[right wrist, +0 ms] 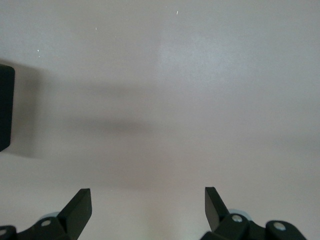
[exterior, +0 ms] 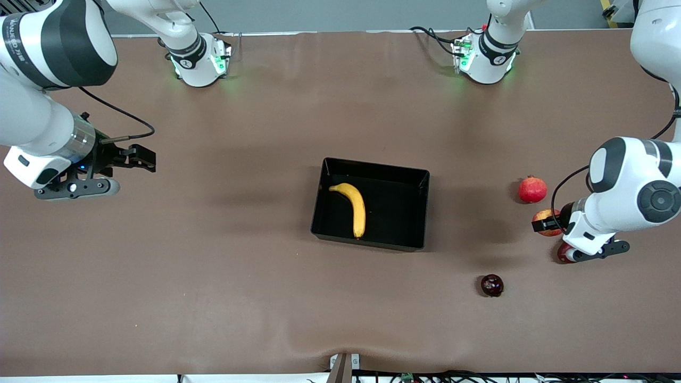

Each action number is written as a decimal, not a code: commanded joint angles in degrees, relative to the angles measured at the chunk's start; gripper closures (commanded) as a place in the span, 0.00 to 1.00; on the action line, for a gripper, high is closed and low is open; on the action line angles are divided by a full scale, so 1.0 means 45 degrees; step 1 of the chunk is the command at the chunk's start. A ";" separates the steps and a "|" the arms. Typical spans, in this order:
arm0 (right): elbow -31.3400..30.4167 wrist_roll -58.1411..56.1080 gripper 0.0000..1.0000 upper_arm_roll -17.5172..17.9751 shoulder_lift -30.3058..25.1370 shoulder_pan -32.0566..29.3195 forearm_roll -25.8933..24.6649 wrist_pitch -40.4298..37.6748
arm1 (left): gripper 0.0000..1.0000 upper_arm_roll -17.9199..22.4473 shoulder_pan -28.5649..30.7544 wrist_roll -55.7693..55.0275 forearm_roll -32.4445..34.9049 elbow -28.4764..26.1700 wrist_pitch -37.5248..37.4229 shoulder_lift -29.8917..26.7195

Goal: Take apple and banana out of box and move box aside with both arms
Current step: 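Lift the apple out with the left gripper while the right gripper advances, then lower the apple beside the mango and open the left gripper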

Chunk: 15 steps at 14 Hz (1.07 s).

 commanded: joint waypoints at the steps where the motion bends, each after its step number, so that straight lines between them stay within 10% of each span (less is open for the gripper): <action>1: 0.0264 0.0168 0.00 0.0089 0.0130 -0.0089 0.0032 -0.0052 | 1.00 -0.0186 0.0478 0.0272 0.0889 -0.1000 0.0919 -0.0287; 14: 0.0264 0.0168 0.00 0.0089 0.0364 -0.0089 0.0032 -0.0033 | 0.98 -0.0147 0.2921 0.2832 0.2338 -0.2819 0.4006 0.0865; 15: 0.0264 0.0168 0.00 0.0089 0.0364 -0.0089 0.0032 -0.0033 | 0.60 -0.0147 0.2921 0.2832 0.2338 -0.2780 0.4007 0.0982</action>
